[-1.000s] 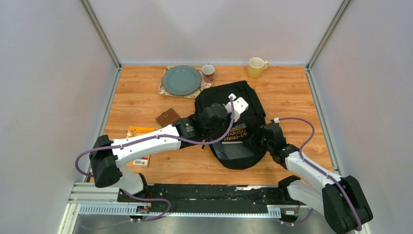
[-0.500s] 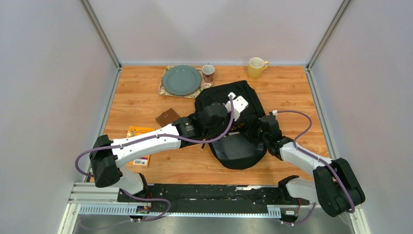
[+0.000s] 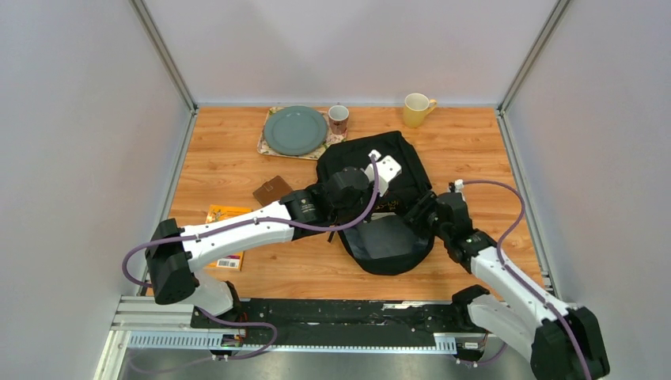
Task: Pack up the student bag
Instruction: Place the book in the student bag, then pick up the book from the center of the board.
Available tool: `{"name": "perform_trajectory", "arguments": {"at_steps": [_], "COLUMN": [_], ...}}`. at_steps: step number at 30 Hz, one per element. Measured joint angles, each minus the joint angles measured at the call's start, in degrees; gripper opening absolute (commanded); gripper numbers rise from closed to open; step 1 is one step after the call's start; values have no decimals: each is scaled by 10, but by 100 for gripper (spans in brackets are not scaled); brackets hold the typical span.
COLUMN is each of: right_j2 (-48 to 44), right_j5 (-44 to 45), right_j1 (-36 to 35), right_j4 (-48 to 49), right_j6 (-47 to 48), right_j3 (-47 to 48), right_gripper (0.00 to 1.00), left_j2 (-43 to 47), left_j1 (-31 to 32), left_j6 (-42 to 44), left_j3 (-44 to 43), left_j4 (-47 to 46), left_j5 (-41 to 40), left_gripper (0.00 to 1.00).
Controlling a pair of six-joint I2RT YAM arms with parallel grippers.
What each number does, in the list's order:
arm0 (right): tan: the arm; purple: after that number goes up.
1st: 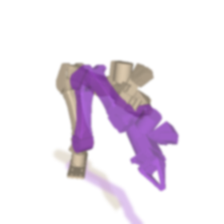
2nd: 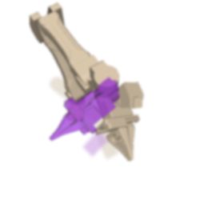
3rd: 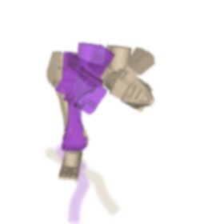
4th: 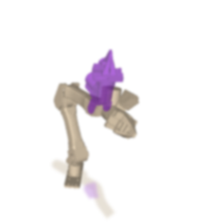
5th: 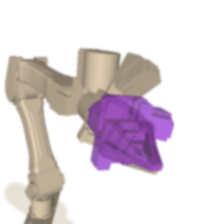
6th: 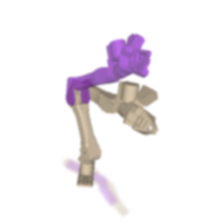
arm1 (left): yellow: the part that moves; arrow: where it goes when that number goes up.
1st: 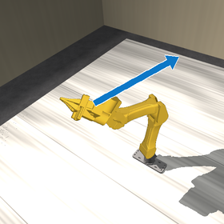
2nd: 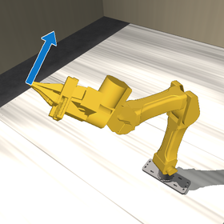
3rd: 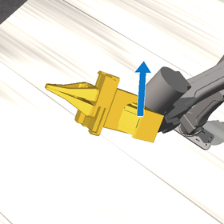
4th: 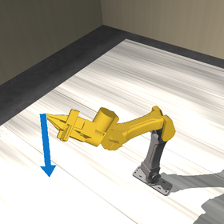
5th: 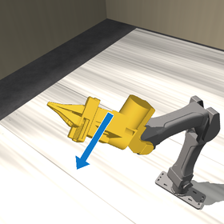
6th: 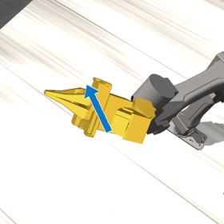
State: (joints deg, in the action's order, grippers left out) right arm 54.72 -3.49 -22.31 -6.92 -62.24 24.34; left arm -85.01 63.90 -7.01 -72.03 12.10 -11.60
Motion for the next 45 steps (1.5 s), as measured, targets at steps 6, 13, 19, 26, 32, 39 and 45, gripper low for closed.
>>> {"name": "perform_trajectory", "arguments": {"at_steps": [6,13,19,26,32,39,45], "right_j2": [-132,-324,-381,-263,-179,-45,24], "right_j5": [-26,-22,-5,-51,-99,-75,-76], "right_j1": [0,0,0,-1,-31,-211,-268], "right_j4": [-125,-319,-357,-322,-256,-211,-183], "right_j6": [38,63,85,113,130,148,144], "right_j3": [0,55,145,170,176,215,215], "right_gripper": [50,59,66,69,74,76,76], "left_j2": [0,21,126,290,394,380,329], "left_j1": [-3,-6,-22,-199,-383,-657,-851], "left_j6": [-7,-18,-18,-36,-65,-87,-94], "left_j3": [2,61,146,221,282,328,342], "left_j4": [-2,-12,-2,24,94,152,173], "left_j5": [7,11,-7,-41,-49,7,63], "left_gripper": [20,73,75,76,77,78,79]}}
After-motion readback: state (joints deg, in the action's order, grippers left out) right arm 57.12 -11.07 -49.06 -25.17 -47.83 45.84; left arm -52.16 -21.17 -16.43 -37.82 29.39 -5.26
